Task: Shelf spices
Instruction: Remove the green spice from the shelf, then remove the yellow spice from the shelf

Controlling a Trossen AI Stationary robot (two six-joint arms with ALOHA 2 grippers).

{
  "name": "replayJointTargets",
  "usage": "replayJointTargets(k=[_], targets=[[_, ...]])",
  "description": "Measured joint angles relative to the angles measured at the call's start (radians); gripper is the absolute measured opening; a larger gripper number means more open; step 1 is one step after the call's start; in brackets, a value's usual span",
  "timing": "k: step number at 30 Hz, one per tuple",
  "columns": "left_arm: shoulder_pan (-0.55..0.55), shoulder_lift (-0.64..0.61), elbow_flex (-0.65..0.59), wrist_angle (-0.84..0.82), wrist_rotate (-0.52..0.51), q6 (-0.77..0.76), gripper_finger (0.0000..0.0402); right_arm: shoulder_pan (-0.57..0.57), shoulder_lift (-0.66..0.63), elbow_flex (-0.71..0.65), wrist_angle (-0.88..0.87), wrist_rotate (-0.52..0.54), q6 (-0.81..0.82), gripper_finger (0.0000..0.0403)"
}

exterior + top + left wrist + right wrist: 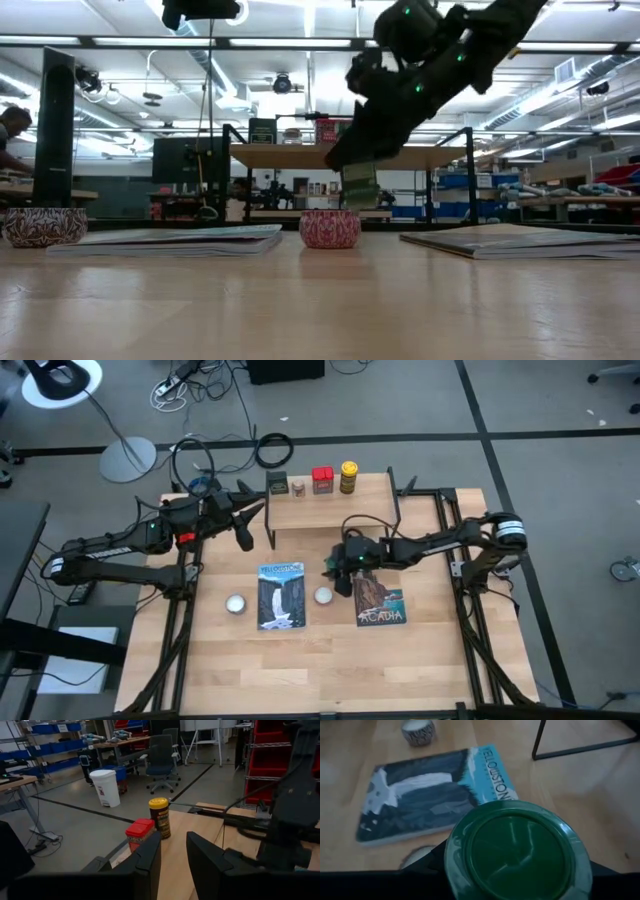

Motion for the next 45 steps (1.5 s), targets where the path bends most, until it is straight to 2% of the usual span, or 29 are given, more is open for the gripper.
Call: replayJointTargets(k=[13,19,30,37,45], targets=[[0.0,0.0,0.0,-0.003,0.003,0.0,0.0097,-0.021,0.061,0.0,0.064,-0.034,-0.069,0.0196],[0.0,0.0,0.0,-0.003,0.003,0.001,0.0097,-0.018,0.059,0.0,0.086,-0.057,-0.072,0.0234],[0.0,0.0,0.0,-0.003,0.003,0.003,0.0097,-0.001,0.045,0.001,0.131,-0.054,-0.074,0.024],[0.0,0.0,0.0,-0.003,0.003,0.003,0.0097,-0.001,-0.048,0.001,0.141,-0.035,-0.11,0.0242],[0.0,0.014,0.0,0.018,0.003,0.027,0.0097,-0.005,-0.27,0.001,0.167,0.07,-0.266,0.0242]])
